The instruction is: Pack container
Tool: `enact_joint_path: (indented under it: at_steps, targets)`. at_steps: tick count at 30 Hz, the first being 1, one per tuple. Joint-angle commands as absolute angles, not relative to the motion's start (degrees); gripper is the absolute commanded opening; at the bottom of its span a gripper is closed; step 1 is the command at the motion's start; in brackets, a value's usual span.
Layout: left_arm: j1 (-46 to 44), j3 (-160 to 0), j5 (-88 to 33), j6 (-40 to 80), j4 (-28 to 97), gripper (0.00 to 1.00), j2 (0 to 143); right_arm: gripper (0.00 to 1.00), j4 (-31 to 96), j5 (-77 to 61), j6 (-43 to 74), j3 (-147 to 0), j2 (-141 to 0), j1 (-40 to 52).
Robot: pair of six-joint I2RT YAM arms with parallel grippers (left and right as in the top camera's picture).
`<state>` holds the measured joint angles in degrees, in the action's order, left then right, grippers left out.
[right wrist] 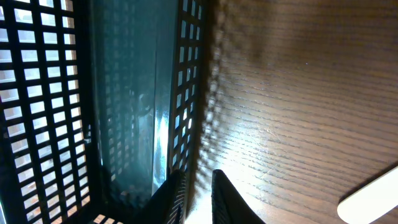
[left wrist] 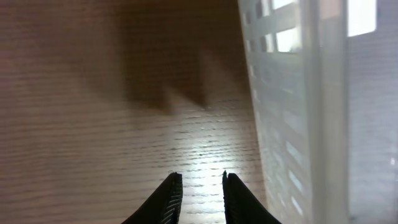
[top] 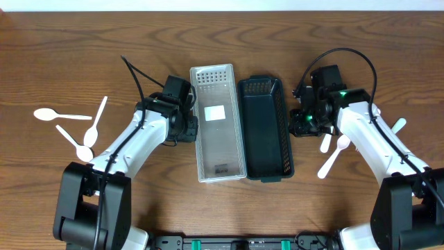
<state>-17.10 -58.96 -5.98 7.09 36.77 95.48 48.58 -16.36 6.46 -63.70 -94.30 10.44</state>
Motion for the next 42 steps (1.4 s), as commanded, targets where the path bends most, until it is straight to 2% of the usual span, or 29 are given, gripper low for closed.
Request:
enact_joint_path:
  at_steps: [1,15,42]
  targets:
    - [-17.2,-60.1,-3.1,5.5,36.5,0.25,95.8,0.18,48.5,-17.5,5.7,-64.7,-94.9,11.0]
    - [-17.2,-60.2,-3.9,-0.4,31.1,0.25,95.8,0.18,48.4,-18.9,5.6,-64.7,-94.9,11.0]
    - [-17.2,-60.2,-5.9,-3.2,21.7,0.25,95.8,0.21,47.3,-18.2,5.5,-64.7,-94.8,10.9]
